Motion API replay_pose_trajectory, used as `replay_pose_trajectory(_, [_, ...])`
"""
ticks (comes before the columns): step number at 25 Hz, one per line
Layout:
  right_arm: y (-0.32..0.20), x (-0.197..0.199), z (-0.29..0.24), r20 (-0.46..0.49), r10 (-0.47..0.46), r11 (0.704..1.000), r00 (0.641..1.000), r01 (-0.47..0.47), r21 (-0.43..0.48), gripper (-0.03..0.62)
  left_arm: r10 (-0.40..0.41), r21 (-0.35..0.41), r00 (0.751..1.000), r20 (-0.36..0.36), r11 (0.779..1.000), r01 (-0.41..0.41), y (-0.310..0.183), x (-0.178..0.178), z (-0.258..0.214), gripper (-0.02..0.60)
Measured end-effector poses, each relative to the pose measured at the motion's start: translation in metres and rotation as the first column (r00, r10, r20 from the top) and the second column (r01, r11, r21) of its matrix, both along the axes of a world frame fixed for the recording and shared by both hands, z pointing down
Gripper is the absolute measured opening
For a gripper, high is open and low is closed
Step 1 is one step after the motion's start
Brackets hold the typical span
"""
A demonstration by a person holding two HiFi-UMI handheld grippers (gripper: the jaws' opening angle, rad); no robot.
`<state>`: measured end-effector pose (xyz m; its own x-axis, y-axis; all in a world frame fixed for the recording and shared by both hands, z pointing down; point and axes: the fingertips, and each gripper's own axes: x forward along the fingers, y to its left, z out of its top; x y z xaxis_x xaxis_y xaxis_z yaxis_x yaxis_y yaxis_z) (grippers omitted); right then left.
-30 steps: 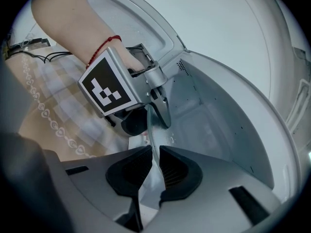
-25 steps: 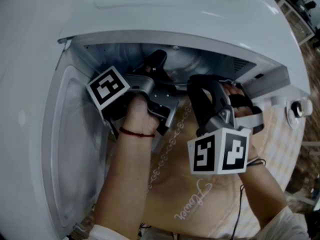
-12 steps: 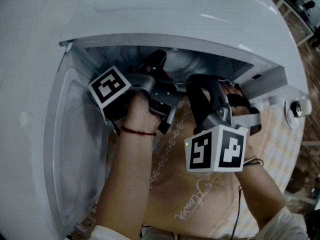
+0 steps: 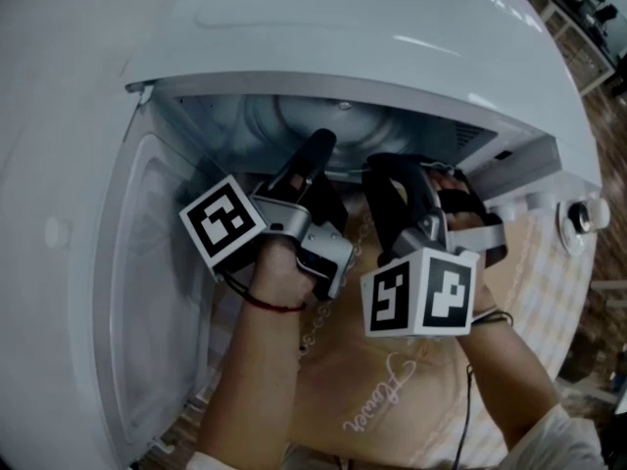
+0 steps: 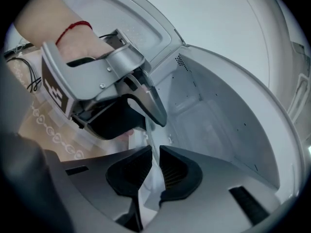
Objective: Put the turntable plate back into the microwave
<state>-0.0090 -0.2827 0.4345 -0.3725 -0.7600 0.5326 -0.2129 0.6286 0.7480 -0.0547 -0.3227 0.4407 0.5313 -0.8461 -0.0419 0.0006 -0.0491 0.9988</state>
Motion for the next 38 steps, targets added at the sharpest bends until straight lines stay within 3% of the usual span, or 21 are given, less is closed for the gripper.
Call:
replay_pose_trajectory(9, [0.002, 0.001, 0.004, 0.003, 0.003, 1.0, 1.0, -0.003, 0.008, 0.064, -0.049, -0.019, 0.998, 0.026, 0.999, 0.05, 0.034, 0.0, 0.007, 0.116])
replay_pose_trajectory(12, [0.002, 0.002, 0.007, -0.006, -0.004, 1.0, 1.0, 0.004, 0.006, 0.064, -0.047, -0.017, 0.998, 0.036, 0.999, 0.048, 0.033, 0.002, 0.007, 0.052])
replay_pose_trajectory(23, [-0.015, -0.013, -0.002, 0.037, 0.001, 0.999, 0.999, -0.003, 0.05, 0.064, -0.054, 0.027, 0.998, -0.039, 0.998, 0.055, 0.014, -0.013, -0.002, 0.051])
replay_pose_trajectory(32, [-0.012, -0.011, -0.03, 0.08, 0.014, 0.997, 0.997, -0.021, 0.08, 0.064, -0.061, 0.057, 0.997, -0.046, 0.996, 0.064, 0.017, -0.012, -0.03, 0.054])
replay_pose_trajectory(38, [-0.015, -0.012, -0.024, 0.057, 0.033, 0.997, 0.998, -0.037, 0.074, 0.064, -0.042, 0.049, 0.998, -0.038, 0.998, 0.044, 0.011, -0.012, -0.026, 0.054])
